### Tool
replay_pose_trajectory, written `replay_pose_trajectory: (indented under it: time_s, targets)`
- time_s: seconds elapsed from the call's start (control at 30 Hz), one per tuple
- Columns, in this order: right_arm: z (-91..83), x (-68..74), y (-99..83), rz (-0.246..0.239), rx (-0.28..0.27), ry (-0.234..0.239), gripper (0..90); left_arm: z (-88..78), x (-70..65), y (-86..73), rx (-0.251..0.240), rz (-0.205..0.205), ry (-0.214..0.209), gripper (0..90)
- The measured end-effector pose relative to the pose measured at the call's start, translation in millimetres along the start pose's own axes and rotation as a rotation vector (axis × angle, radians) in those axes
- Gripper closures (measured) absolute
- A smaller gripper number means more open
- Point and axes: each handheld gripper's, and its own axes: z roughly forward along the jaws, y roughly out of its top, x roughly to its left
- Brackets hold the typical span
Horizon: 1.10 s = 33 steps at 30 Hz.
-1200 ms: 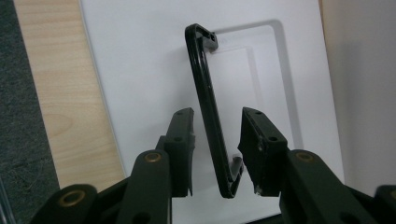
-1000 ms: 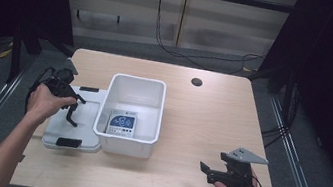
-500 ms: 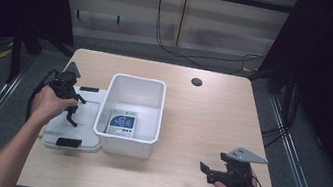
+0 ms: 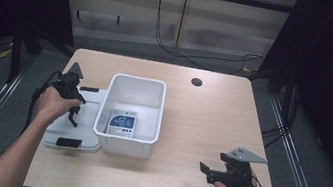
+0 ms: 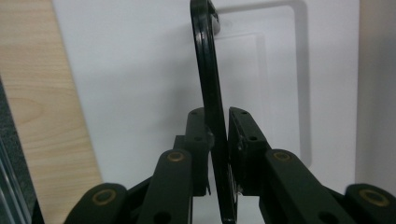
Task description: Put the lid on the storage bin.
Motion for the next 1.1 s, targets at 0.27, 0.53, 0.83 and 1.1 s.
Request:
replay_pose_trajectory:
  time_s: [0.27, 0.53, 0.83, 1.1]
  targets:
    - [0.0, -0.3, -0.3, 0.003, 0.004, 0.003, 17.1, 3.8, -9.9, 4.1, 0.021, -0.004, 0.024, 81.6]
    - [0.5, -0.6, -0.4, 0.008, 0.007, 0.003, 17.1, -0.2, -7.4, 4.0, 0.018, -0.022, 0.023, 84.3]
    - [0.1, -0.4, -0.5, 0.015, 0.009, 0.002, 17.1, -9.1, -7.6, 3.1, 0.014, -0.02, 0.017, 84.4]
    - [0.5, -0.7, -0.6, 0.01, 0.012, 0.003, 17.1, -23.0, -4.9, 1.5, 0.014, -0.01, 0.034, 84.5]
